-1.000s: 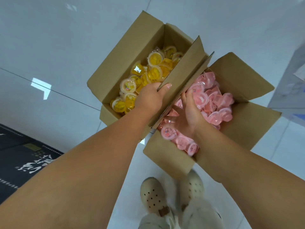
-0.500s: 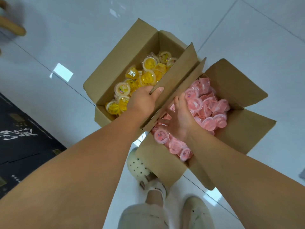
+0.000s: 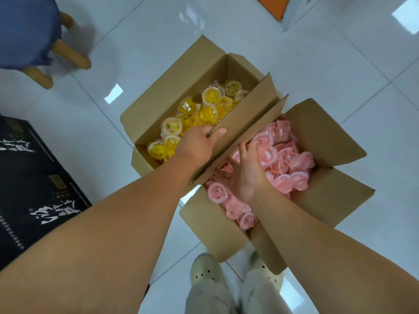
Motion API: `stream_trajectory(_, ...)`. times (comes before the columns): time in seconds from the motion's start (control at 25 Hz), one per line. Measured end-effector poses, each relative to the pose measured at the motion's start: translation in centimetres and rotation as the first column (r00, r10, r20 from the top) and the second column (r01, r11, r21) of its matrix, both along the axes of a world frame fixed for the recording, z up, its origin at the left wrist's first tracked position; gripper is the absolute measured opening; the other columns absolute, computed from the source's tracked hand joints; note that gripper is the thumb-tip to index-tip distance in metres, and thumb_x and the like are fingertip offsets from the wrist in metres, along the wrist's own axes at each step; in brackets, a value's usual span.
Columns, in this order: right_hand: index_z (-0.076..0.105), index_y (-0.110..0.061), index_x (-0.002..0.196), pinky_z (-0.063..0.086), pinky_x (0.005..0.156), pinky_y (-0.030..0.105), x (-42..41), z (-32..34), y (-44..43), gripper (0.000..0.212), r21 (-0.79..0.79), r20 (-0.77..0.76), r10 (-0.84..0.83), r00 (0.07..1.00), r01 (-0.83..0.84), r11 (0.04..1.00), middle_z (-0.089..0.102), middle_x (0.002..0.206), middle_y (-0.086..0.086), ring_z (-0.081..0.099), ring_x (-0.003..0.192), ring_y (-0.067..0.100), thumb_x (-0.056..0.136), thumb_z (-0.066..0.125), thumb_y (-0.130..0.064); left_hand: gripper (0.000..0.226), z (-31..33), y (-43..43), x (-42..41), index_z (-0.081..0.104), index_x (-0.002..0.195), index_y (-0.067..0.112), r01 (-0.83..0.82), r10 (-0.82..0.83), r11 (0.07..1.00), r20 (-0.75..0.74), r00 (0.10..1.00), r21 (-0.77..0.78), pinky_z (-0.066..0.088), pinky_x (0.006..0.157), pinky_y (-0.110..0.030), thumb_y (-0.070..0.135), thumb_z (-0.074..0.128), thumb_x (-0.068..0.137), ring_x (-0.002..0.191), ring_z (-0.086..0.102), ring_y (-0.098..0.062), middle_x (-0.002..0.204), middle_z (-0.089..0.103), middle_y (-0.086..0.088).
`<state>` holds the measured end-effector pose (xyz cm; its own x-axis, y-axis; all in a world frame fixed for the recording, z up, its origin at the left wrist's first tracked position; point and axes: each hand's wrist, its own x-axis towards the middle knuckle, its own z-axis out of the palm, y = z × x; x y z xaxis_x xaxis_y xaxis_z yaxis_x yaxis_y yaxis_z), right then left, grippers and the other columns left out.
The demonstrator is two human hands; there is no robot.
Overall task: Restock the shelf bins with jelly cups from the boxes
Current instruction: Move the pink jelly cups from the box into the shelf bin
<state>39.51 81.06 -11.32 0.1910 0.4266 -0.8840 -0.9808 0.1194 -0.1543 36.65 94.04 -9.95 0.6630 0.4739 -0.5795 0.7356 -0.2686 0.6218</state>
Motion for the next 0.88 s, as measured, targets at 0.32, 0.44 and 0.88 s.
stream_trajectory(0.32, 0.070, -0.032, 0.081, 0.042, 0.104, 0.052, 6.4, 0.6, 10.7, 0.058, -0.026, 0.011, 0.095, 0.995, -0.095, 0.995, 0.055, 0.128, 0.011, 0.050, 0.125, 0.043, 0.087, 0.032, -0.075, 0.040, -0.8, 10.1, 5.5, 0.064, 0.092, 0.016, -0.040, 0.043, 0.996, -0.042, 0.998, 0.075, 0.052, 0.084, -0.042, 0.054, 0.050, 0.098, 0.096, 0.064, -0.033, 0.088, 0.068, -0.008)
stream_trajectory(0.44, 0.075, -0.029, 0.069, 0.045, 0.099, 0.051, 8.9, 0.3, 14.7, 0.066, -0.025, 0.036, 0.131, 0.991, -0.130, 0.991, 0.053, 0.134, 0.016, 0.044, 0.129, 0.045, 0.090, 0.029, -0.072, 0.037, -0.9, 14.2, 8.1, 0.058, 0.083, 0.019, -0.039, 0.043, 0.996, -0.044, 0.998, 0.084, 0.041, 0.068, -0.033, 0.052, 0.050, 0.099, 0.083, 0.060, -0.029, 0.071, 0.059, -0.001)
stream_trajectory(0.88, 0.051, -0.054, 0.110, 0.044, 0.099, 0.045, 20.9, 0.4, 30.7, 0.050, 0.007, 0.047, 0.240, 0.970, -0.241, 0.971, 0.053, 0.132, 0.010, 0.052, 0.122, 0.039, 0.085, 0.015, -0.080, 0.041, 0.7, 29.9, 18.6, 0.044, 0.063, 0.031, -0.123, 0.129, 0.987, -0.054, 0.990, 0.103, 0.030, 0.062, -0.031, 0.049, 0.052, 0.099, 0.071, 0.049, -0.030, 0.057, 0.043, 0.007)
